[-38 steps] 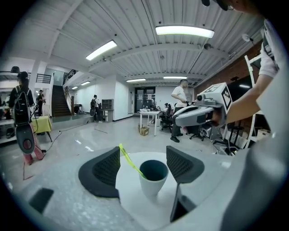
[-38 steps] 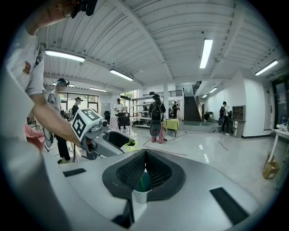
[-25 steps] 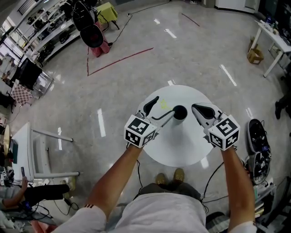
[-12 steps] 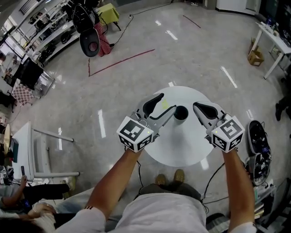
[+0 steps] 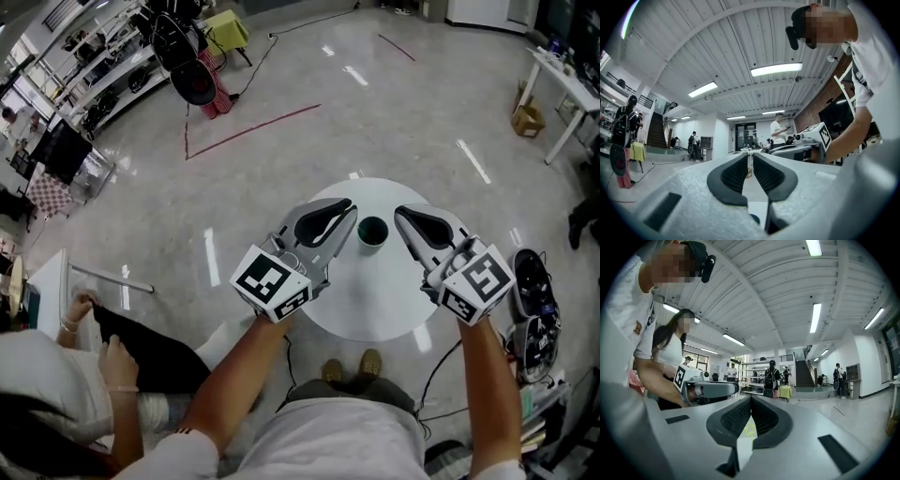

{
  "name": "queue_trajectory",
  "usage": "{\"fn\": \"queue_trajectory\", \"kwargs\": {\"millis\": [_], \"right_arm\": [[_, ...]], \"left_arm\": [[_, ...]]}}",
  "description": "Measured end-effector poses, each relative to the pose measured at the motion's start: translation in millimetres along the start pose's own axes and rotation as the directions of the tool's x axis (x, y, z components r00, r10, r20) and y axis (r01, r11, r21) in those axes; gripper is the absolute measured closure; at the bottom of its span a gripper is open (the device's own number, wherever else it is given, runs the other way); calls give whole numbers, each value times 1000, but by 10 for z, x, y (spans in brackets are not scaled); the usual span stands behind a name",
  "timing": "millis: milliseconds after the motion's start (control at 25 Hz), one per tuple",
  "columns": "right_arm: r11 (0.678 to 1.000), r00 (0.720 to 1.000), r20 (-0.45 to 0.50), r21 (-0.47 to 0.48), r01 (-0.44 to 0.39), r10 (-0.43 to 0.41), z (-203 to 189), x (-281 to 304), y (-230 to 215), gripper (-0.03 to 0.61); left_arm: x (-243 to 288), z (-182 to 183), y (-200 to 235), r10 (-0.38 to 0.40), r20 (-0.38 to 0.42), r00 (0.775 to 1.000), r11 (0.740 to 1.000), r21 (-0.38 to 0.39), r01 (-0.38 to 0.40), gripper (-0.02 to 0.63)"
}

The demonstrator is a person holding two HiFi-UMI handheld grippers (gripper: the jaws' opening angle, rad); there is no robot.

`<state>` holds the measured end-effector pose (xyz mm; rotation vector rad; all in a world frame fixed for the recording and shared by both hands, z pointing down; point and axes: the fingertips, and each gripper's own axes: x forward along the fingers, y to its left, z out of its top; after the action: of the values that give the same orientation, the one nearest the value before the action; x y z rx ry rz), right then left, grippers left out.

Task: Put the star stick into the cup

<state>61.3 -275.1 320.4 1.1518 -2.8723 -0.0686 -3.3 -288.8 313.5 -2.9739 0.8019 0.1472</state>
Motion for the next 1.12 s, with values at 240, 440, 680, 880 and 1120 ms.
{"fn": "queue_trajectory", "kwargs": {"millis": [240, 440, 680, 880, 1120], "right_arm": [[1000, 998, 62, -9, -3, 3, 228, -131, 122, 566], [1000, 994, 112, -20, -5, 7, 382, -244, 222, 566], [1000, 989, 150, -23, -4, 7, 534, -348, 308, 566], [999, 987, 158, -42, -10, 16, 574, -449, 428, 567], [999, 987, 161, -43, -7, 14, 536, -548, 504, 568]], "left_arm": [[-70, 207, -132, 10, 39, 999, 1000, 2, -10, 584], [-141, 296, -256, 5, 65, 998, 1000, -3, -5, 595], [-218, 428, -352, -1, 95, 995, 1000, -11, 2, 598], [-284, 494, -454, -9, 108, 994, 1000, -5, 9, 598], [-338, 529, -545, -13, 119, 993, 1000, 1, 13, 598]]}}
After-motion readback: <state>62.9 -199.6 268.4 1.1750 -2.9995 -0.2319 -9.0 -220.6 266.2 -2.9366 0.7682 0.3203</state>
